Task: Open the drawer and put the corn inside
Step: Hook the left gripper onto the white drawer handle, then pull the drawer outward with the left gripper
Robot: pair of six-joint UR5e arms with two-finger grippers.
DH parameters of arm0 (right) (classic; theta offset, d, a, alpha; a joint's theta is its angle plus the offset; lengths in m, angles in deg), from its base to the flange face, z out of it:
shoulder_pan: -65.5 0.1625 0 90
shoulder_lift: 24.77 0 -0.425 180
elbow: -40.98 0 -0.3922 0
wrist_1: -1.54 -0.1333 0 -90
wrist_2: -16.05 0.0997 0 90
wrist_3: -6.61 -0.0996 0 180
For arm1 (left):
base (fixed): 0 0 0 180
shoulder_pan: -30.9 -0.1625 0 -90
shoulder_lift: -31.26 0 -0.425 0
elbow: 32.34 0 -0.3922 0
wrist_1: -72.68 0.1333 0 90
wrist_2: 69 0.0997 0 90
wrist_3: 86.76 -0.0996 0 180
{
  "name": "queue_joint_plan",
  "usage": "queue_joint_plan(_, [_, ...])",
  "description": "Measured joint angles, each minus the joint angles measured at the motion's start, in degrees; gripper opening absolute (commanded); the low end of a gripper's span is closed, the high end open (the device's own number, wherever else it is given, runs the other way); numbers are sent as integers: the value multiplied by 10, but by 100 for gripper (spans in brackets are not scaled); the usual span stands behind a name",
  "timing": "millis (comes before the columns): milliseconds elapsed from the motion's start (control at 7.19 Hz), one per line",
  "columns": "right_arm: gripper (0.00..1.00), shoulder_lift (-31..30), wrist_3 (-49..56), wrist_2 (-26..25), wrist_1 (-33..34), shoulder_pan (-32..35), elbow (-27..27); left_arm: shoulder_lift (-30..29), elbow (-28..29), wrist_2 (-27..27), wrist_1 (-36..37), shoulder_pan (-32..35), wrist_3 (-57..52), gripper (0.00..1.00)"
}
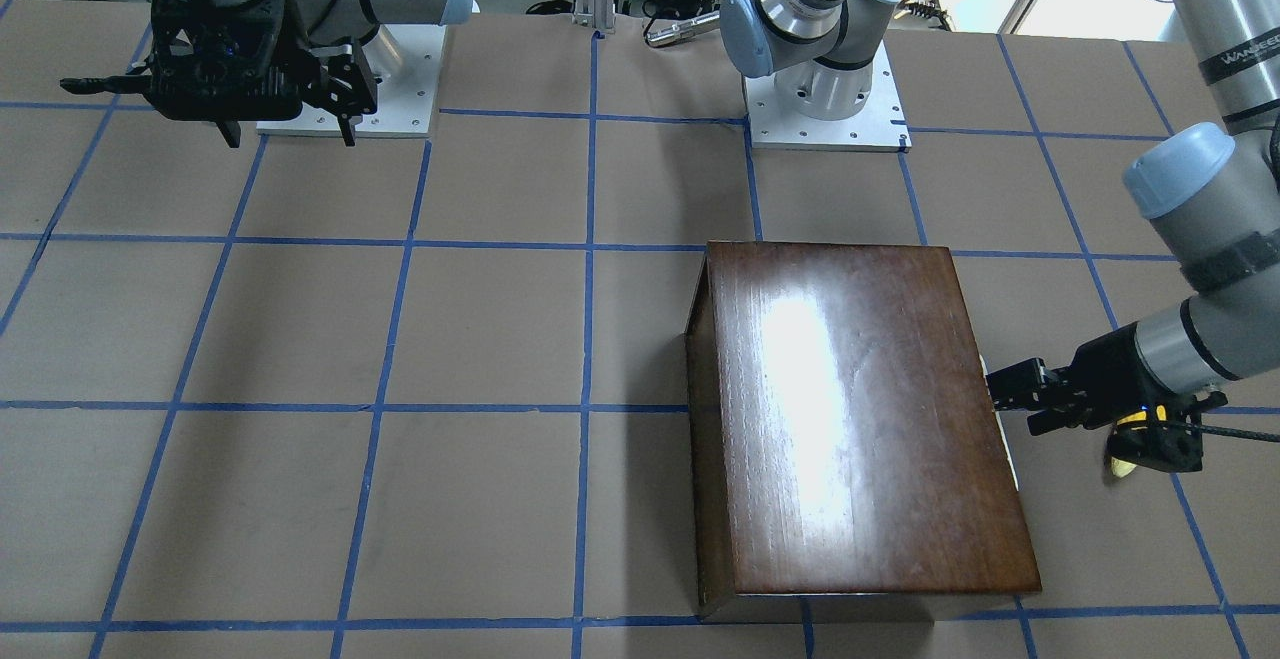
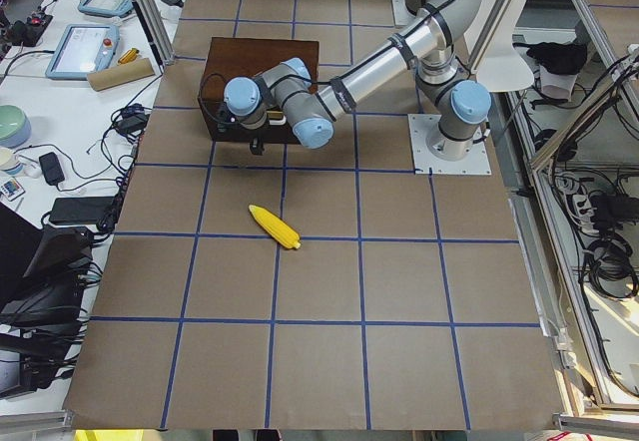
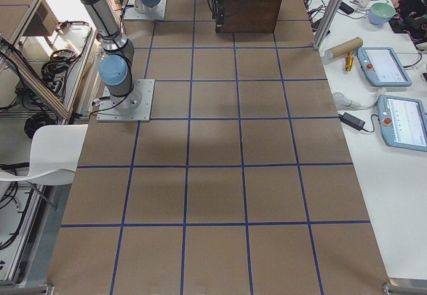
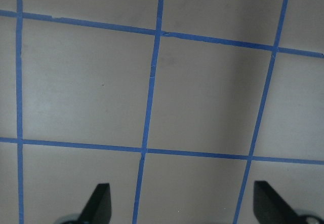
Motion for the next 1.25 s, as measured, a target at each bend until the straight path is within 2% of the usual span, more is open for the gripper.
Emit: queue_joint_plan(1252, [100, -1, 0, 0, 0, 0, 0, -9, 9, 9, 0, -13, -1, 100])
